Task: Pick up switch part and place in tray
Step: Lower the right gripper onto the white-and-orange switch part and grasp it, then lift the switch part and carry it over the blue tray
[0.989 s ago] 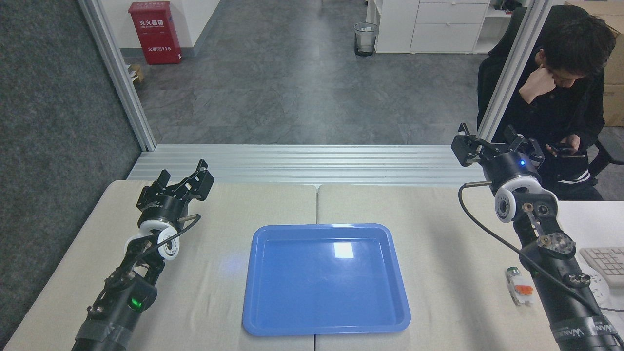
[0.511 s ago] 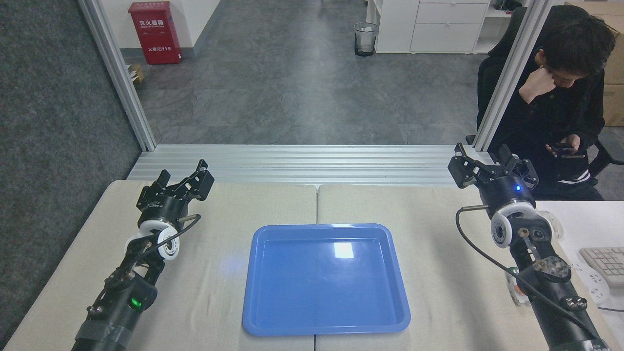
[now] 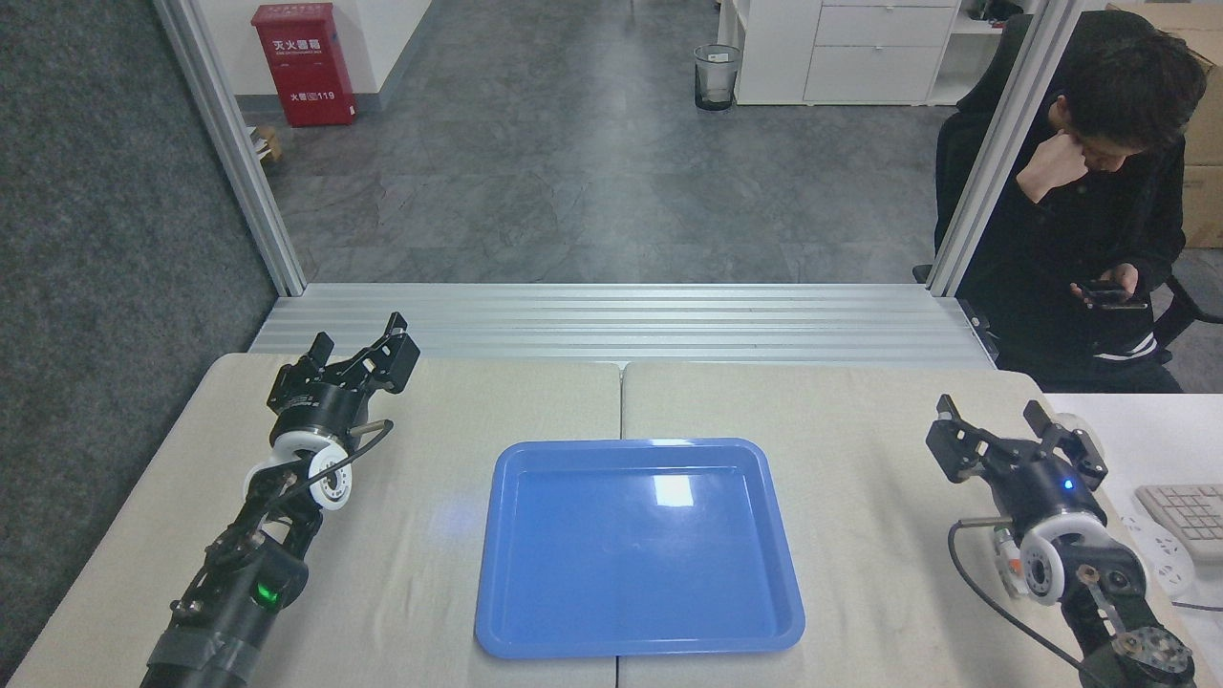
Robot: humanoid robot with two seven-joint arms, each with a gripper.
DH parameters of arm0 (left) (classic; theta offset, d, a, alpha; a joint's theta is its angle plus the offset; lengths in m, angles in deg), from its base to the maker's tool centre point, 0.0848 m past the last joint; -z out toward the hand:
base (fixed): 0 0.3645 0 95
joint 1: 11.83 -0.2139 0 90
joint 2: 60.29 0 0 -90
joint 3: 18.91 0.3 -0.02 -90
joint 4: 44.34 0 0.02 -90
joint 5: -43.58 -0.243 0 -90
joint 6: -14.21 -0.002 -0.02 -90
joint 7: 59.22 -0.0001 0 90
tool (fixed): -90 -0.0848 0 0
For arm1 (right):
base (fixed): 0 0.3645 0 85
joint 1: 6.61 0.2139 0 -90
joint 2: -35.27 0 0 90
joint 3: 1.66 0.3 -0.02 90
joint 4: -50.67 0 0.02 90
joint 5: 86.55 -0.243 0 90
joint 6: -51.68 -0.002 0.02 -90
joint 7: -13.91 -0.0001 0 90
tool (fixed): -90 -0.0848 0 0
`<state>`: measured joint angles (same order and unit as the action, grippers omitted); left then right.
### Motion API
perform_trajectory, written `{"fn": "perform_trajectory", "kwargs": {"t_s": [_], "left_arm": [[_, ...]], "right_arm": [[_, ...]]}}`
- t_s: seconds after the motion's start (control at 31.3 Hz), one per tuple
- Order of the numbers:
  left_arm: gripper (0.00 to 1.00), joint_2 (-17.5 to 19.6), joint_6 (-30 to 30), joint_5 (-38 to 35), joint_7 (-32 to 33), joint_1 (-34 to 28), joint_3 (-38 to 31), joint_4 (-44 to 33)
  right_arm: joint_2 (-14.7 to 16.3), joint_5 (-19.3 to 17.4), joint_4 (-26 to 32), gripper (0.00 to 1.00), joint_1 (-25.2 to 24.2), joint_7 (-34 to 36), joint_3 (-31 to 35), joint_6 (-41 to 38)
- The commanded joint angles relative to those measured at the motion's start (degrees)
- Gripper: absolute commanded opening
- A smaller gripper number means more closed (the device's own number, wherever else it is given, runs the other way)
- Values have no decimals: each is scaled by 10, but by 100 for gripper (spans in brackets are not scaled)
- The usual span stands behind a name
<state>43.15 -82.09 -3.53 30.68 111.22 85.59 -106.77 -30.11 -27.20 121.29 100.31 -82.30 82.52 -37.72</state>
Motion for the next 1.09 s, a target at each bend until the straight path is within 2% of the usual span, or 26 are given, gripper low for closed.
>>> {"fn": "perform_trajectory", "kwargs": {"t_s": [0.0,0.13,0.22,0.35,0.51,0.54,0.57,0.61,0.64,0.67,0.7,0.73,0.77,0.89,1.05], "left_arm": [[100,0,1,0,0,0,0,0],[100,0,1,0,0,0,0,0],[100,0,1,0,0,0,0,0],[100,0,1,0,0,0,0,-1],[100,0,1,0,0,0,0,-1],[100,0,1,0,0,0,0,-1],[100,0,1,0,0,0,0,0],[100,0,1,0,0,0,0,0],[100,0,1,0,0,0,0,0],[100,0,1,0,0,0,0,-1],[100,0,1,0,0,0,0,0],[100,0,1,0,0,0,0,0],[100,0,1,0,0,0,0,-1],[100,0,1,0,0,0,0,-1],[100,0,1,0,0,0,0,0]], "right_arm": [[69,-1,43,98,-133,-1,46,5],[33,-3,-4,95,-143,-1,38,1],[17,-3,-12,94,-146,-1,35,1],[3,0,-26,94,-152,-3,28,1],[2,0,-83,93,-144,-3,9,2],[1,1,-86,87,-144,-2,2,4],[2,2,-86,72,-144,-2,-5,5],[2,3,-85,51,-144,-2,-10,5],[2,4,-85,39,-143,-2,-11,5],[2,5,-83,33,-140,-1,-11,5],[2,7,-81,24,-134,-1,-11,6],[2,7,-79,9,-125,-1,-11,10],[2,7,-78,2,-120,-1,-11,14],[3,6,-45,0,-105,-5,-5,33],[2,7,72,0,-72,-36,-12,93]]}}
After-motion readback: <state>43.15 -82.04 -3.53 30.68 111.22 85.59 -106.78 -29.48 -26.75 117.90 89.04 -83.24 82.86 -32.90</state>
